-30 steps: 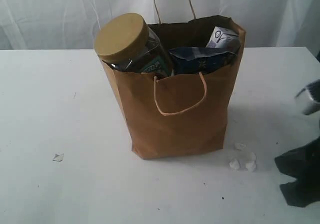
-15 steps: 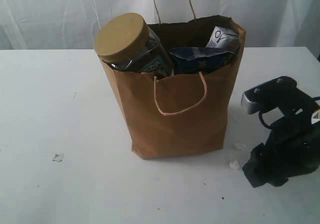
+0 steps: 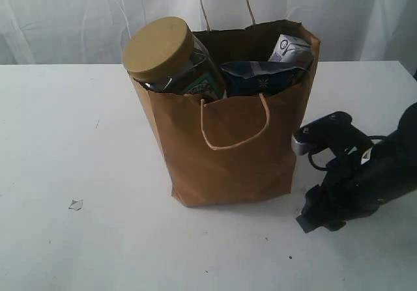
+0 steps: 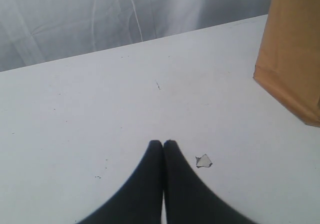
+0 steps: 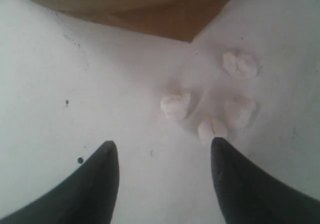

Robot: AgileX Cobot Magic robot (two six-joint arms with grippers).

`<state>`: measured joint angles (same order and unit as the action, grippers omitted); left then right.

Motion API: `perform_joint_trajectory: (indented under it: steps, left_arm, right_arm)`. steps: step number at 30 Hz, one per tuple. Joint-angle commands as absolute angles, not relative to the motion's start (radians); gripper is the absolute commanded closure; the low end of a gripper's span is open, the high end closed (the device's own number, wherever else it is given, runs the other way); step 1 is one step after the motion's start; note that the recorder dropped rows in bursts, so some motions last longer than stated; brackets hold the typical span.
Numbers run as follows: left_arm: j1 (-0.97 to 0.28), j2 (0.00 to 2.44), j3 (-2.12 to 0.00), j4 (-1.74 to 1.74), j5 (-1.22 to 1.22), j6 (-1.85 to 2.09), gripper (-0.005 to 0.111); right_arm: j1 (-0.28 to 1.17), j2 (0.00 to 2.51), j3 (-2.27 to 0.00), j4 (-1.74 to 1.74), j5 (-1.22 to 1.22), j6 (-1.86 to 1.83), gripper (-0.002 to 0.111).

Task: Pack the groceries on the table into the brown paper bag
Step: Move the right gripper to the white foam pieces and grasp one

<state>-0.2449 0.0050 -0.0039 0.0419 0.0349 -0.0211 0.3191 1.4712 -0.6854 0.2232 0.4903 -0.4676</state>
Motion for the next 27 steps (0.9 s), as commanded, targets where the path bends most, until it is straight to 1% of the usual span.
perform_joint_trajectory:
  steps: [1,10,19,23,27]
  left_arm:
    - [-0.242,0.000,0.000,0.029,0.029,-0.022,0.107]
    - [-0.242,0.000,0.000,0.029,0.029,-0.022,0.107]
    - [-0.242,0.000,0.000,0.029,0.029,-0.022,0.107]
    - [-0.242,0.000,0.000,0.029,0.029,-0.022,0.107]
    - [-0.242,0.000,0.000,0.029,0.029,-0.022,0.107]
  right_arm:
    - [0.322,1.545,-0.686,0.216,0.406,-0.496,0.056]
    - [0.341,1.625,-0.690,0.227,0.340,-0.524,0.056]
    - [0.359,1.698,-0.727,0.231,0.335,-0.544,0.057]
    - [0.359,1.717,-0.727,0.231,0.325,-0.544,0.065]
    - [0.359,1.719,-0.727,0.234,0.360,-0.544,0.080]
